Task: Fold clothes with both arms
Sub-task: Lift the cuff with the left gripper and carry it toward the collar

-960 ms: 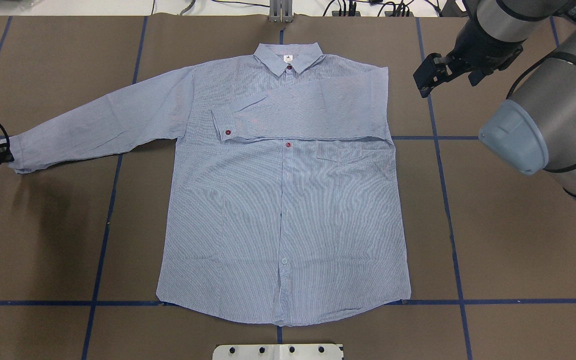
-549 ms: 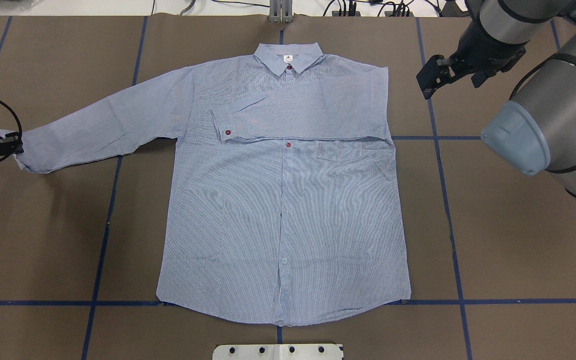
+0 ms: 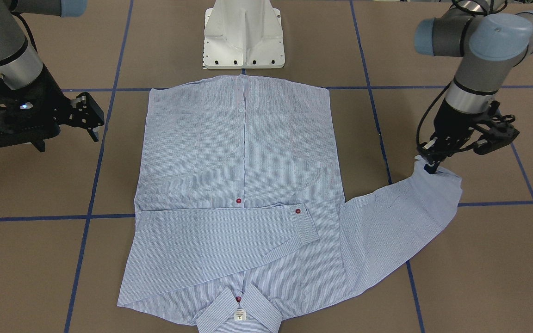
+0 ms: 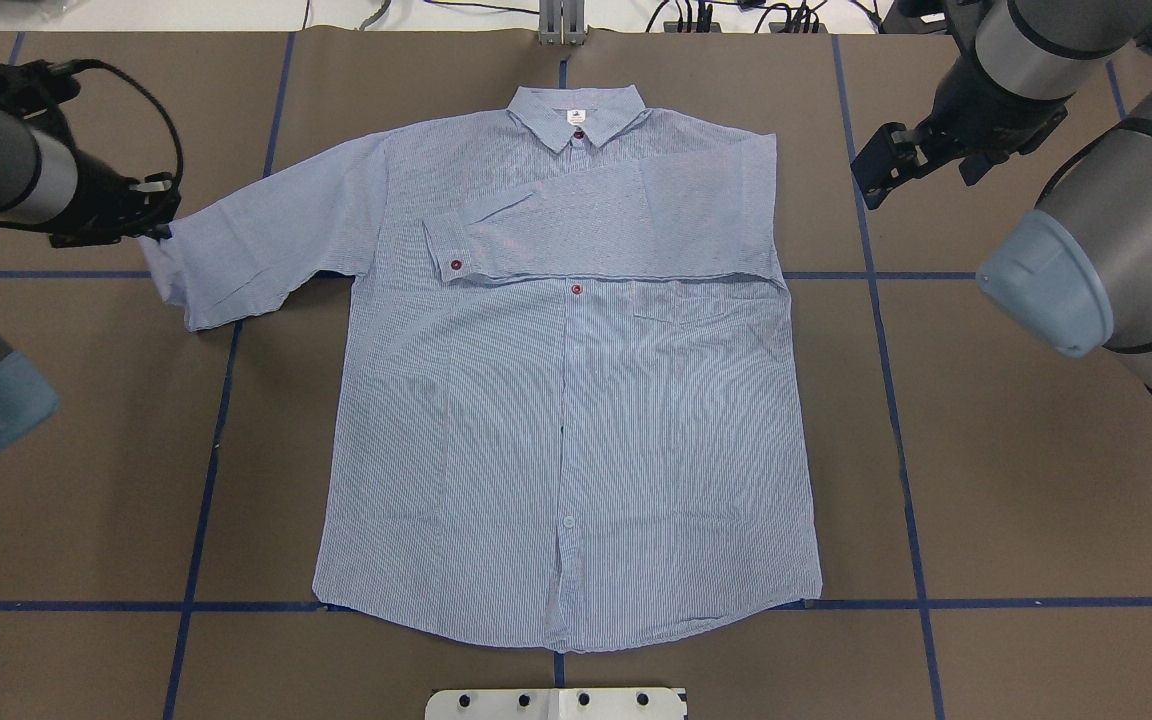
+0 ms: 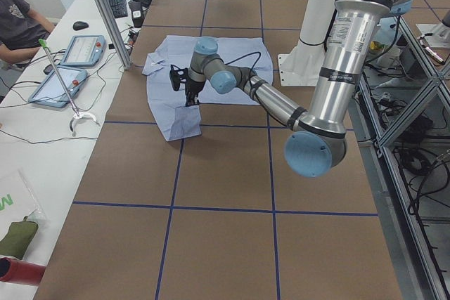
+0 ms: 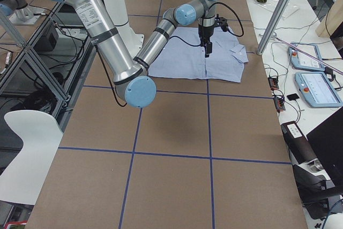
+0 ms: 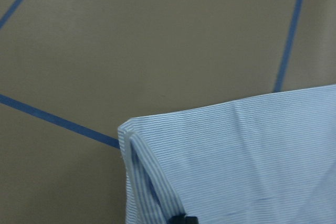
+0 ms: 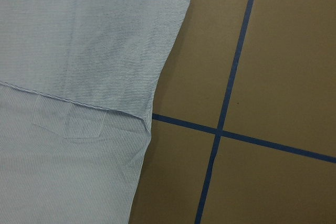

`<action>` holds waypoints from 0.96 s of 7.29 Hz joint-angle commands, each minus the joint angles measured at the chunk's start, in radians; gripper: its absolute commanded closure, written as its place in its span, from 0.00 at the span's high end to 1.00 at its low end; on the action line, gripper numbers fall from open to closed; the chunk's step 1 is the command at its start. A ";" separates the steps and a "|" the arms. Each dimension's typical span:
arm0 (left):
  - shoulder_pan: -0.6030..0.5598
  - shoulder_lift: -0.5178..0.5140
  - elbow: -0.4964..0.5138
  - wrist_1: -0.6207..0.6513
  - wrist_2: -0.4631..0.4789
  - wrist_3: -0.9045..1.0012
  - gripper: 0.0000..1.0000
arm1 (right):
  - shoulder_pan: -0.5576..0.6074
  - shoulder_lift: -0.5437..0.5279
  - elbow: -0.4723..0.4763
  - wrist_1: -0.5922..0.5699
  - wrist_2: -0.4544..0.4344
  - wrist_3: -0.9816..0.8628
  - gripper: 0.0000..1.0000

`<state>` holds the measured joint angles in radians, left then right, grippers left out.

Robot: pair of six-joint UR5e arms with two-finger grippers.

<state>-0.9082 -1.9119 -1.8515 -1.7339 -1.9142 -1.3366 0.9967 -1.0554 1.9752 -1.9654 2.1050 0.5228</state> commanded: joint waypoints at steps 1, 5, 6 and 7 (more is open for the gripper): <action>0.032 -0.253 0.058 0.143 -0.046 -0.076 0.00 | 0.002 -0.070 0.031 0.000 0.006 -0.006 1.00; 0.119 -0.653 0.379 0.131 -0.062 -0.264 0.00 | 0.117 -0.194 0.048 -0.003 0.095 -0.177 1.00; 0.136 -0.718 0.434 0.119 -0.060 -0.297 0.00 | 0.149 -0.233 0.048 -0.003 0.095 -0.247 1.00; 0.150 -0.751 0.474 0.070 -0.060 -0.334 0.00 | 0.169 -0.242 0.041 -0.004 0.095 -0.285 1.00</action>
<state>-0.7775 -2.5989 -1.4431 -1.6229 -1.9747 -1.6233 1.1333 -1.2710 2.0200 -1.9684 2.1972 0.3001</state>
